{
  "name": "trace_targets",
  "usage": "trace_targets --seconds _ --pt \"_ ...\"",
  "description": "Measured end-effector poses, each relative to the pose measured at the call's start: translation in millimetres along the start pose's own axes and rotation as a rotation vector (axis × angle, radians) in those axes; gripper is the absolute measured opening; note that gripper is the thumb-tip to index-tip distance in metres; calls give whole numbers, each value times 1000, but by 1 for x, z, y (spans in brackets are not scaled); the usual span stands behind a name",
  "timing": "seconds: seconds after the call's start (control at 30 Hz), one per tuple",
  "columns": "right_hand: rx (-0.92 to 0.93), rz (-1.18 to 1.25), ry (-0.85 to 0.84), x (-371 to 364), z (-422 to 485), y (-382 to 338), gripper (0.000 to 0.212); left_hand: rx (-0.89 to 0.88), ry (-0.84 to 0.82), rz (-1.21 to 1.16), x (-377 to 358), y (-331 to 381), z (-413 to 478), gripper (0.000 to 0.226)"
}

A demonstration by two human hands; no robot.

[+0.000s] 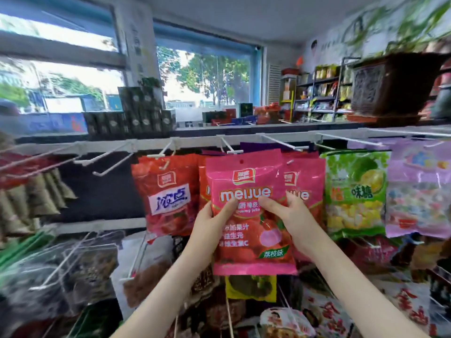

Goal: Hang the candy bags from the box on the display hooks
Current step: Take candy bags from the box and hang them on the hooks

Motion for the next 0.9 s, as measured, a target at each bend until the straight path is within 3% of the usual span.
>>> trace_targets --seconds 0.1,0.27,0.53,0.67,0.9 --pt "29 -65 10 -17 14 2 28 -49 86 20 13 10 4 22" --pt "160 -356 239 -29 25 6 62 -41 148 111 33 6 11 31" --pt "359 -814 208 -34 28 -3 56 -122 182 146 28 8 17 34" --pt "425 -852 206 -36 26 -8 62 -198 191 120 21 23 25 32" --pt "345 -789 228 -30 28 -5 61 -204 242 149 7 40 48 24"
Point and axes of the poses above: each hand's wrist, its own z-axis towards the middle knuckle, its own x-axis out of the back of the hand, y = z × x, the point moved 3 cm from there along z, towards the middle knuckle, and after that the axes turned 15 degrees about -z, right-handed, at the moved point
